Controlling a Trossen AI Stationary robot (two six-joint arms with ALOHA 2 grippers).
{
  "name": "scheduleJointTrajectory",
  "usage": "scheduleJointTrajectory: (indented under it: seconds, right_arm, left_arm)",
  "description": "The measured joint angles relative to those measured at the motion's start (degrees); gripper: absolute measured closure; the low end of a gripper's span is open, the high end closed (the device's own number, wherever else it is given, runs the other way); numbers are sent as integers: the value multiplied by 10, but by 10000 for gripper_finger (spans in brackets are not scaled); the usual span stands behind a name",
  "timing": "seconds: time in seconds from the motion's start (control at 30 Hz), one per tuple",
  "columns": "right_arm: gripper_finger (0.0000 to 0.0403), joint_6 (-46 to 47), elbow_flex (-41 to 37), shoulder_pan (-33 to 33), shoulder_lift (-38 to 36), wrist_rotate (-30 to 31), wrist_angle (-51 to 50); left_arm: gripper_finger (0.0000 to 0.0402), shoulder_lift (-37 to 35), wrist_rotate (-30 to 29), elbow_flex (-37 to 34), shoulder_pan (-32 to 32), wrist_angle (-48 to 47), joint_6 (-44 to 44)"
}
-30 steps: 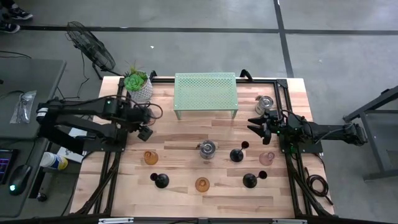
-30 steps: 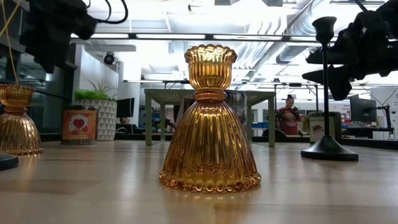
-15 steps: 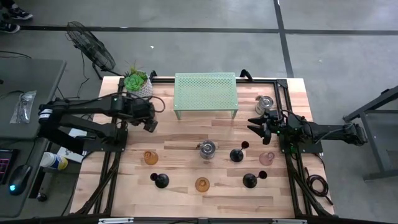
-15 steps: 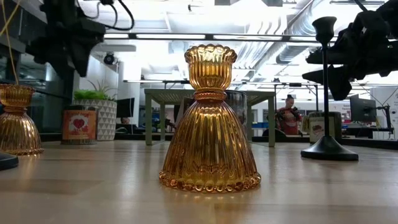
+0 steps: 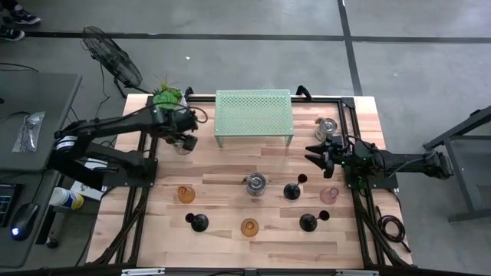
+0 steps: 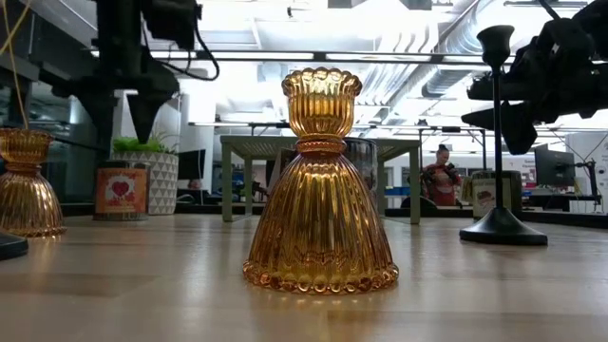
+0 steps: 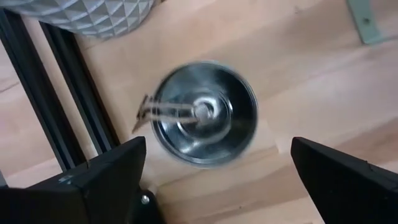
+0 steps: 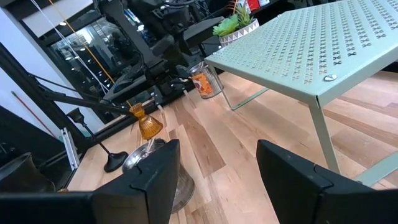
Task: Pick & Place candle stick holders
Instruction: Put the left silver scented candle on the shelf
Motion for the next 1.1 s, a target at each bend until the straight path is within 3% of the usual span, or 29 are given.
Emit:
scheduleJointTrajectory:
  seconds: [0.4,1.1]
  right_arm:
    - [197,0,0,0,1,0,0]
    - [197,0,0,0,1,0,0]
  left_arm:
    - [2,34,-3,0,50,17,44]
    - [2,74,53,0,111,32,100]
